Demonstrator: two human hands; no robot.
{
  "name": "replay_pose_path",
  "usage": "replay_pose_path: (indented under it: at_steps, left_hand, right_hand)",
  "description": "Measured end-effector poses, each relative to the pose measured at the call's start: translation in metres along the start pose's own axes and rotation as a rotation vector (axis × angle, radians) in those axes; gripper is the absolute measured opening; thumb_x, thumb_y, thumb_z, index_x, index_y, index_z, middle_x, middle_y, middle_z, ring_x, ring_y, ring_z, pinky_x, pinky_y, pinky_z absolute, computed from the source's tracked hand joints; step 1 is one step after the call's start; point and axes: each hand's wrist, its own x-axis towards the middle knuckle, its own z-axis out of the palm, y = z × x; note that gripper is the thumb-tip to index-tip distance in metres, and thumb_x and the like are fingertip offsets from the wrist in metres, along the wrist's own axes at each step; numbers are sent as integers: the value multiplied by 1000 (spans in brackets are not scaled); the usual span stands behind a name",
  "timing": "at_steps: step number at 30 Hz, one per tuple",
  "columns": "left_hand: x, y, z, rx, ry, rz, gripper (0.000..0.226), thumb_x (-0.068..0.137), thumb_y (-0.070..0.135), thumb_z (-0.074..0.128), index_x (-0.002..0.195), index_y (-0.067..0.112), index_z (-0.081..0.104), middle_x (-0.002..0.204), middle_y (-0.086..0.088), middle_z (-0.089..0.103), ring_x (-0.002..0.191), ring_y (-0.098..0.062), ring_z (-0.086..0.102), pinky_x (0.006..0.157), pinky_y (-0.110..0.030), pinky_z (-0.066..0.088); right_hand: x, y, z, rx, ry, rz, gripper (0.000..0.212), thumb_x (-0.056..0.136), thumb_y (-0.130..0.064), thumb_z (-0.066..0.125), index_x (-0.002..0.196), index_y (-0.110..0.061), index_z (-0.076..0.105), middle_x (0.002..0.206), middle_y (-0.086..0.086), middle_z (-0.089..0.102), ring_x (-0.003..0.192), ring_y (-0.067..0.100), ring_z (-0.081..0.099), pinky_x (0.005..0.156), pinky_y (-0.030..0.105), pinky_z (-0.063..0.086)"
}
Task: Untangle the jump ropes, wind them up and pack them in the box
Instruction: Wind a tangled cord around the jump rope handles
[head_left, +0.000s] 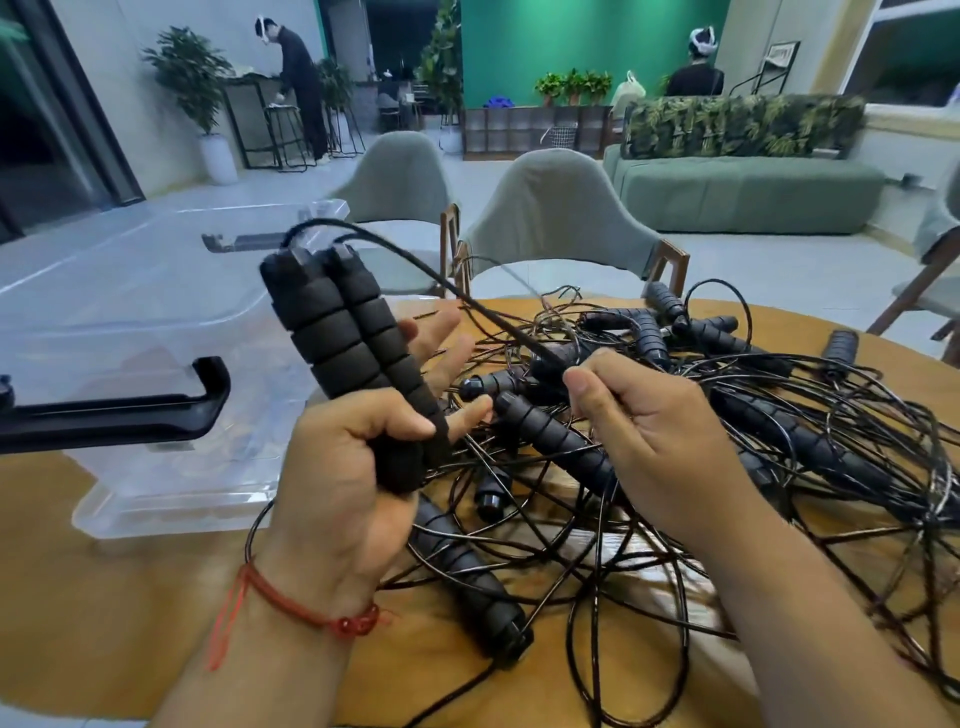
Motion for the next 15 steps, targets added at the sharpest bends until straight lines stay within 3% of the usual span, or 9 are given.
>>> replay_pose_path:
  at_steps: [4, 7, 9, 10, 12, 13, 15]
  left_hand:
    - [5, -6, -7, -12, 49, -141, 62, 63, -8, 42, 122, 6, 57, 130, -17, 72, 124, -36, 69, 102, -64, 53]
    - [4, -11, -8, -3, 22, -170, 74, 60, -6, 50, 134, 2, 57, 135, -19, 69, 128, -38, 66, 105, -57, 54]
    - [3, -11, -8, 32, -3, -186, 70, 61, -5, 50, 130, 3, 59, 130, -16, 72, 123, -36, 69, 98, -49, 54]
    - [3, -10, -8, 44, -12, -183, 67, 61, -5, 50, 127, 4, 60, 121, -15, 74, 114, -33, 73, 89, -45, 56]
    - [2, -6, -7, 36, -46, -154, 61, 59, -6, 50, 119, 5, 62, 98, -12, 68, 90, -25, 70, 71, -38, 57]
    - [1, -5, -5, 25, -64, -139, 58, 59, -6, 49, 114, 6, 62, 92, -10, 62, 83, -23, 64, 69, -35, 57]
    - [0, -4, -4, 37, -92, -117, 55, 60, -7, 49, 111, 7, 60, 89, -8, 56, 79, -21, 58, 75, -36, 57]
  right_hand:
    - [-5, -3, 8, 49, -111, 15, 32, 109, -38, 51, 82, -22, 60, 63, -7, 52, 55, 8, 45, 53, 19, 33]
    - [-12, -9, 30, -39, -264, -49, 24, 110, -35, 54, 87, -39, 59, 74, -21, 61, 67, 2, 59, 62, 17, 42]
    - [-14, -8, 45, -93, -300, -90, 17, 112, -35, 52, 98, -33, 62, 84, -17, 64, 79, 7, 62, 70, 30, 49]
    - [-14, -7, 49, -106, -288, -94, 17, 112, -36, 51, 102, -27, 63, 87, -13, 64, 82, 8, 61, 72, 34, 49]
    - [-11, -5, 51, -147, -202, -140, 14, 110, -31, 54, 105, -22, 64, 90, -14, 61, 86, 3, 55, 76, 28, 45]
    - [-9, -6, 50, -214, -142, -189, 11, 107, -29, 57, 105, -22, 65, 91, -14, 59, 87, 4, 52, 79, 25, 42]
    - [-7, -5, 48, -446, -29, -255, 12, 100, -34, 62, 100, -23, 68, 95, -11, 60, 91, 14, 52, 83, 33, 42]
